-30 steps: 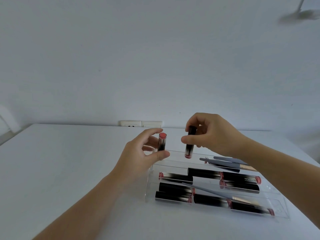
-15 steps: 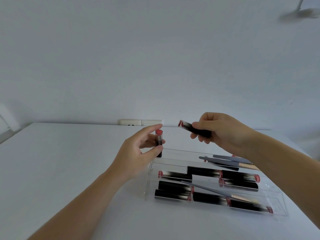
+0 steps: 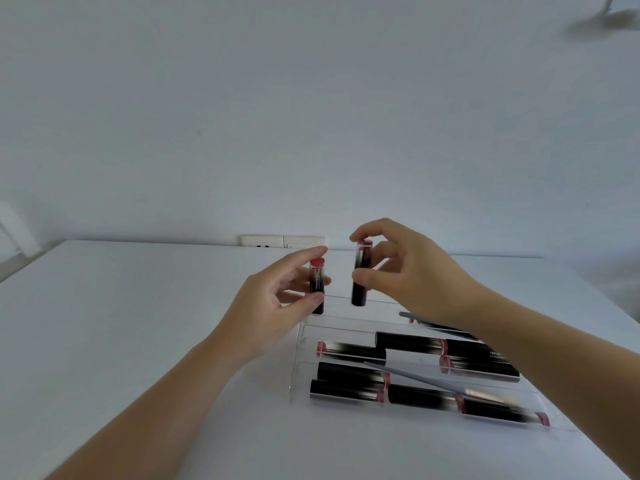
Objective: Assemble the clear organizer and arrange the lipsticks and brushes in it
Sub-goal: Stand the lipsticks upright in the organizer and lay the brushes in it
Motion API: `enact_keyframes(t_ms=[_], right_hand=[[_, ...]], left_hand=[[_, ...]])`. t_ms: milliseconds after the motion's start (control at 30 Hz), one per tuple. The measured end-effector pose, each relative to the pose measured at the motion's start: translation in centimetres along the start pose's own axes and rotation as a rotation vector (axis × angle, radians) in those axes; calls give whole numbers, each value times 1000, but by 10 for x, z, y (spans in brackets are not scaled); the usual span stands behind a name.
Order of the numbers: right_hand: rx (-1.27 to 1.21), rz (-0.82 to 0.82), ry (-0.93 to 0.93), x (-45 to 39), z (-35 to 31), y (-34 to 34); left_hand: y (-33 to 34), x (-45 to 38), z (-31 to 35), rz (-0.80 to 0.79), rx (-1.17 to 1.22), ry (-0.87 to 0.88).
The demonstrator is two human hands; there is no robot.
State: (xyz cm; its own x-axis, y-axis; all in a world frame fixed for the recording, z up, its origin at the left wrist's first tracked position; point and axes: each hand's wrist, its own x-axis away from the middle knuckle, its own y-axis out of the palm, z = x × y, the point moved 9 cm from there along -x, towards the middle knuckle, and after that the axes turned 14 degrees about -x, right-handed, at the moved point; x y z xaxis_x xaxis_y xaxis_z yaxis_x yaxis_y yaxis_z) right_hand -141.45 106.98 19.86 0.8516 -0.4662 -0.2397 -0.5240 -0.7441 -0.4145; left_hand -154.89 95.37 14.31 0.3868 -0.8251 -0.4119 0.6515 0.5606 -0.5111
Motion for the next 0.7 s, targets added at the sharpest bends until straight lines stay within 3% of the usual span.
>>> enact_keyframes(t_ms=[333,700], right_hand=[[261,-38,-115,-3,-1,31],[547,-102,-105,-4,-6,36]], left_hand=[[-3,-1,2,27,5,1],[-2,-3,0,27,-30,9]])
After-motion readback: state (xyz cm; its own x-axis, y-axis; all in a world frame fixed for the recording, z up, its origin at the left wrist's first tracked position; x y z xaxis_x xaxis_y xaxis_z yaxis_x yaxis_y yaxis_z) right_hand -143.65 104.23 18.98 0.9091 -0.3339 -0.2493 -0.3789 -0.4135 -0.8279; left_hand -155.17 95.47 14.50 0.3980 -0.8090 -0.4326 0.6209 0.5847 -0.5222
